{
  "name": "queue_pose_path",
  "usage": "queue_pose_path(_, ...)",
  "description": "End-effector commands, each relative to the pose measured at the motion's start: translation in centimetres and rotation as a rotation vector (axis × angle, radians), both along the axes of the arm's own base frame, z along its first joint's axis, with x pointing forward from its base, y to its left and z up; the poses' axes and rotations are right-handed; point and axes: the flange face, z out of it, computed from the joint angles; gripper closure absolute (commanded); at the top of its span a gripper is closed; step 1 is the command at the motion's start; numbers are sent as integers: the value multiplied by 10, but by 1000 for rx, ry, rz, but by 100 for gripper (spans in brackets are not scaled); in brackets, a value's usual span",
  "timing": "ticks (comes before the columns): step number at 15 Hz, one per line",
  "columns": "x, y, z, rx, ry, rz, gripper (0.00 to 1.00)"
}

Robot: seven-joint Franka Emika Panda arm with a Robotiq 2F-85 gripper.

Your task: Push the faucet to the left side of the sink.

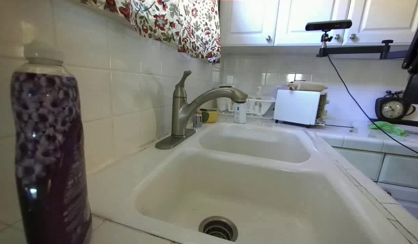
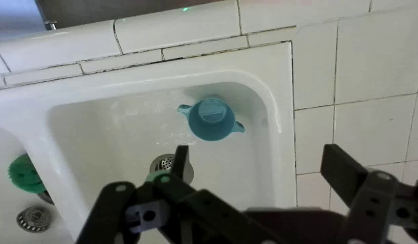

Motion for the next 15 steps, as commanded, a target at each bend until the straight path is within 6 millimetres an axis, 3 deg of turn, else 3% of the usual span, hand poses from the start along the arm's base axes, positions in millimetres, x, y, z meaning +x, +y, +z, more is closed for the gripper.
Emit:
queue_pose_path(1,0,0,1,0,1,0,0)
queue_pose_path(6,0,0,1,0,1,0,0)
queue_pose_path(8,5,-17,0,-63,-40,-21,0)
queue_pose_path(15,42,-141,15,-205,-167,-160,0)
